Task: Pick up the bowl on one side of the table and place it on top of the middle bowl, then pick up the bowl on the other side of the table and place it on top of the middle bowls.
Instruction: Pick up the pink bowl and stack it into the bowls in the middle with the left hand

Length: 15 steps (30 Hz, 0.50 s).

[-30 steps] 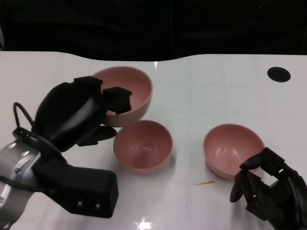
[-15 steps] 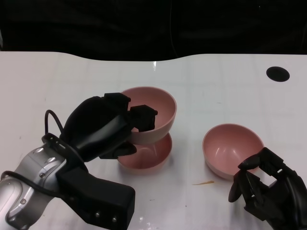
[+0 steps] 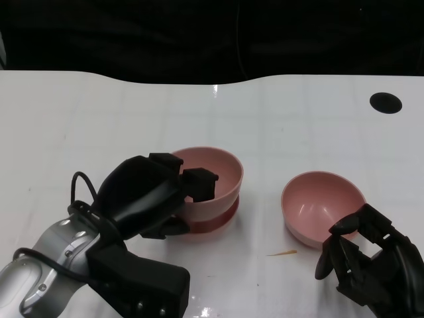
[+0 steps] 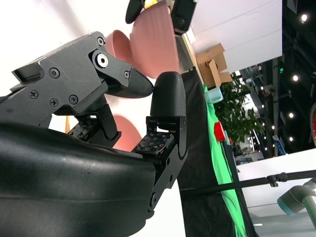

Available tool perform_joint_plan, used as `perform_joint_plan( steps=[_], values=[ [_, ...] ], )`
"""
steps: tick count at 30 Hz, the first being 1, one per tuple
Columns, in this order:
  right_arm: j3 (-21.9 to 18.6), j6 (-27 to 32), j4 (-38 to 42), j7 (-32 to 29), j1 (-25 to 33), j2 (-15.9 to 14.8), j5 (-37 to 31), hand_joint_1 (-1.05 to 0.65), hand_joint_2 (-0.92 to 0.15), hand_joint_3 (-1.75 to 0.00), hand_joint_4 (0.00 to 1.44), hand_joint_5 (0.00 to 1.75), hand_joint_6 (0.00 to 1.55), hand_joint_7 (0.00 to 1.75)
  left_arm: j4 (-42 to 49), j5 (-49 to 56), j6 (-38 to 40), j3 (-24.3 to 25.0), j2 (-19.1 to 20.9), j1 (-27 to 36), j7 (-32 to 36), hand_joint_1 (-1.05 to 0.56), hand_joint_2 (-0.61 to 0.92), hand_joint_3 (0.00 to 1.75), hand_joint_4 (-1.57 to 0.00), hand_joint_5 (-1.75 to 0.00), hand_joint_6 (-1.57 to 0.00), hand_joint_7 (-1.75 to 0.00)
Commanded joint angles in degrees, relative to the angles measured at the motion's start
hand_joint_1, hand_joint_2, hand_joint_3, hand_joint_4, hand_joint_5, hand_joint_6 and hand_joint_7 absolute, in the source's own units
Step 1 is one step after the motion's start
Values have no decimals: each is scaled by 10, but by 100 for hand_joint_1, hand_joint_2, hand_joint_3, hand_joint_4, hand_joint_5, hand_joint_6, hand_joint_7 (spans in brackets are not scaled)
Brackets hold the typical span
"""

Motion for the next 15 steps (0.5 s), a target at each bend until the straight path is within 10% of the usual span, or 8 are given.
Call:
perform_joint_plan(
  steps=[1, 15],
  values=[
    [-4, -6, 5, 7, 0, -5, 5, -7, -58, -106, 93, 163, 79, 141, 13, 4, -2, -1, 3, 1, 11, -9, 92, 15, -66, -167, -65, -148],
    [-10, -9, 14, 9, -4, -2, 5, -7, -60, -104, 93, 162, 79, 140, 86, 46, -12, -22, -8, -28, 69, -11, 92, 13, -62, -173, -61, -153]
  ],
)
